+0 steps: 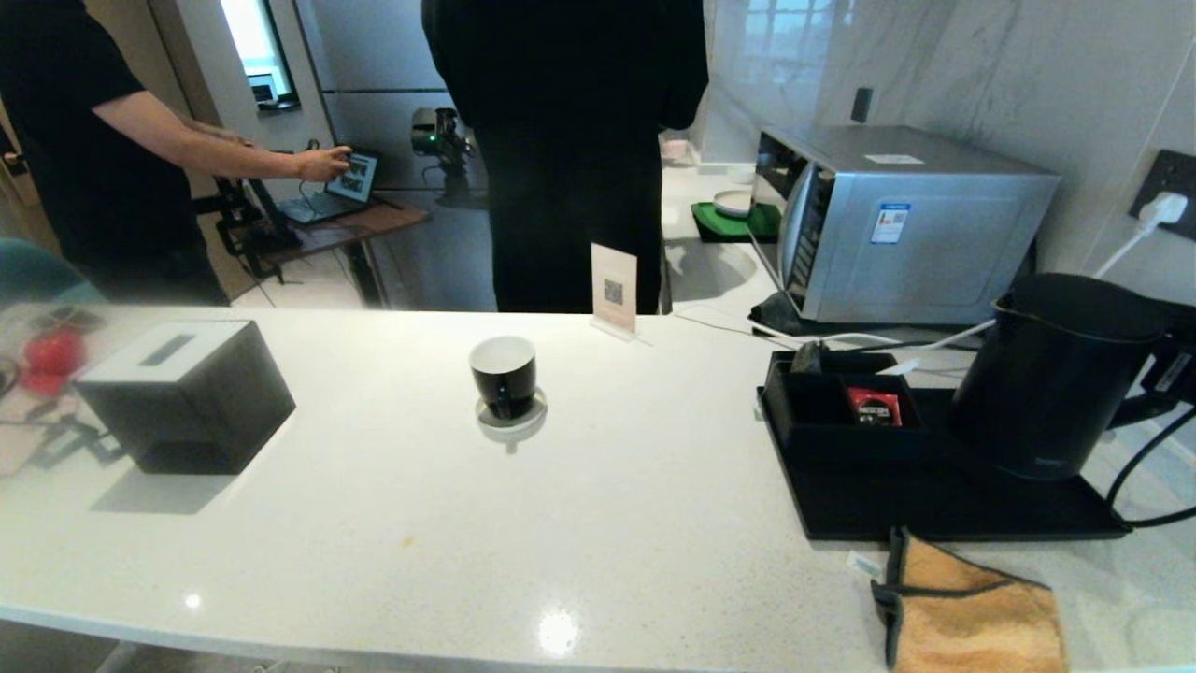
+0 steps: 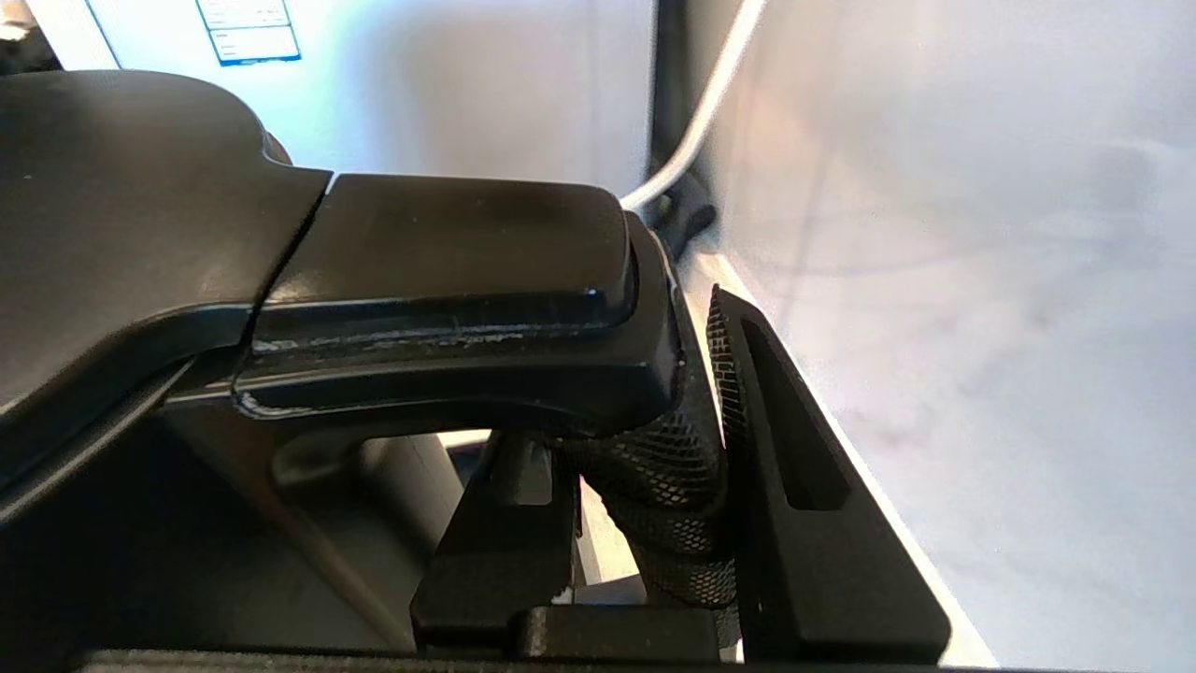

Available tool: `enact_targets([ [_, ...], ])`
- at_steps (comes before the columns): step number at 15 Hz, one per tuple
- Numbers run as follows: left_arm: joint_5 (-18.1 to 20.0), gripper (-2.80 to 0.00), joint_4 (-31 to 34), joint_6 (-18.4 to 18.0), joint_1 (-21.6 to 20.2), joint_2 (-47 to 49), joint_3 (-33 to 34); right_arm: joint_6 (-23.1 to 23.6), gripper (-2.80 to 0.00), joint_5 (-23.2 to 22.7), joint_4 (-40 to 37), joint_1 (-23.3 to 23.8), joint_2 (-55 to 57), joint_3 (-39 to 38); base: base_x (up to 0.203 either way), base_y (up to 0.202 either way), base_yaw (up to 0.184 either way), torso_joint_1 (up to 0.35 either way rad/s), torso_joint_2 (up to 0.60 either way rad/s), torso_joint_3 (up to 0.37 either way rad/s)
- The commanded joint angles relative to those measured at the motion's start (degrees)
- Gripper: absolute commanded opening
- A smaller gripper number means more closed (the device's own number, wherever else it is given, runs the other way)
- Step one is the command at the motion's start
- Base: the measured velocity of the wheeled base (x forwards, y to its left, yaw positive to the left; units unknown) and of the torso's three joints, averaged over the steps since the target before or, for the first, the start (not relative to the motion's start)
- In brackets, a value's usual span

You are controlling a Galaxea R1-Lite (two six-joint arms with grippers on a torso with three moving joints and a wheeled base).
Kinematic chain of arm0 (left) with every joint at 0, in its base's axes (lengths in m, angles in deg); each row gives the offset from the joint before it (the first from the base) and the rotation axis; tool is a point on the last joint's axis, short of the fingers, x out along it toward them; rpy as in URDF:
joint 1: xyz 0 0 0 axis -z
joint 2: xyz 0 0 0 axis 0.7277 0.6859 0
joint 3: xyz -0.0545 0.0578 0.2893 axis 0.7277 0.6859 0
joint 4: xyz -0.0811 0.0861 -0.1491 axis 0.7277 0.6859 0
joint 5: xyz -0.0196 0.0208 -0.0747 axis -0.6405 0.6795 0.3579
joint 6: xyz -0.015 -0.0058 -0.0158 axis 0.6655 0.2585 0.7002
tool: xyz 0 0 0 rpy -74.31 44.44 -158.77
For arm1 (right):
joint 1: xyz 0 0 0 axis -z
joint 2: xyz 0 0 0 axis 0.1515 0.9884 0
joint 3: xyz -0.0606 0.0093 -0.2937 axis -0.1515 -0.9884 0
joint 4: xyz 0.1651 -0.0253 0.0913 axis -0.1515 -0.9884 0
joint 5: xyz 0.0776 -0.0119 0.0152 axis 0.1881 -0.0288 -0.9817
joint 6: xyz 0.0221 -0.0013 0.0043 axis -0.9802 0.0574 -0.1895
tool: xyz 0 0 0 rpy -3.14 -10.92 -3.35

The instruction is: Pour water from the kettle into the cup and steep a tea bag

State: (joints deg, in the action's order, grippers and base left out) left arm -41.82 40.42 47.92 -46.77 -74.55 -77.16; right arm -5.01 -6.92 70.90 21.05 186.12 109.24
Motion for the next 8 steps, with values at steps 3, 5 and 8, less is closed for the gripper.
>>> enact_targets([
  [3,-0.03,-2.8,-0.02,0.05,-0.01,0.08,0.0,-0.34,-2.8,0.74,0.31,-0.05,-8.76,-6.57,0.0,0.0,0.0,0.0,0.0,0.0],
  [5,-0.03,-2.8,-0.02,0.05,-0.01,0.08,0.0,-0.55,-2.8,0.76,-0.52,-0.06,-11.94,-8.83,0.0,0.0,0.0,0.0,0.0,0.0],
  [8,-0.03,-2.8,-0.02,0.05,-0.01,0.03,0.0,-0.67,-2.8,0.69,-2.19,-0.06,-16.46,-11.39,0.0,0.0,0.0,0.0,0.0,0.0],
])
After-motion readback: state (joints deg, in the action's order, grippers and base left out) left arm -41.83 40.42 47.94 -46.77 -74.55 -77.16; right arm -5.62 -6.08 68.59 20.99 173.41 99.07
